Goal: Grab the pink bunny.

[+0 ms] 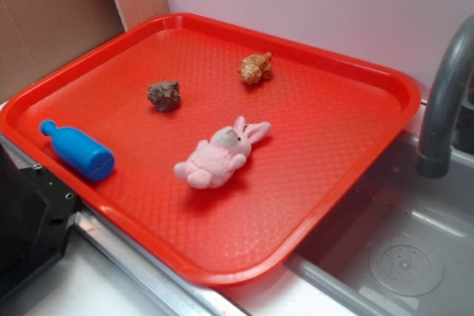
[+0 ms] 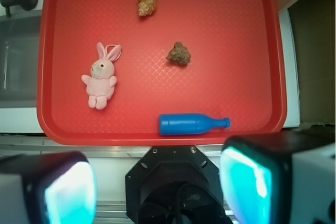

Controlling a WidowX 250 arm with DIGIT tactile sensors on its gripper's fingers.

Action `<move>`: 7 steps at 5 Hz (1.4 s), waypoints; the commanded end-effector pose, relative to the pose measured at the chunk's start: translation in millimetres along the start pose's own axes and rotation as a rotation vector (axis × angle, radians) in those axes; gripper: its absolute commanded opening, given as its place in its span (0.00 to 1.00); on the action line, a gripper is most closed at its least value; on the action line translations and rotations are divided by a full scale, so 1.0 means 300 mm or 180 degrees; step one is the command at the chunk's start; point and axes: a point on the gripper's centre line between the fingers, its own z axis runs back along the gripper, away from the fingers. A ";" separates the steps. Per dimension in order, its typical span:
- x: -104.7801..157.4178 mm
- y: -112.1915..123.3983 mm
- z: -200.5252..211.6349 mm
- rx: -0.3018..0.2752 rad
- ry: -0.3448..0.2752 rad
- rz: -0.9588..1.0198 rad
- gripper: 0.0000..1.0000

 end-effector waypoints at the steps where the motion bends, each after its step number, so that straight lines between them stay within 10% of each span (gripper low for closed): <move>1: 0.000 0.000 0.000 0.0000 0.0000 0.0000 1.00; 2: 0.094 -0.076 -0.157 -0.0448 0.0183 0.0283 1.00; 7: 0.212 -0.198 -0.424 -0.0150 0.0326 0.0918 1.00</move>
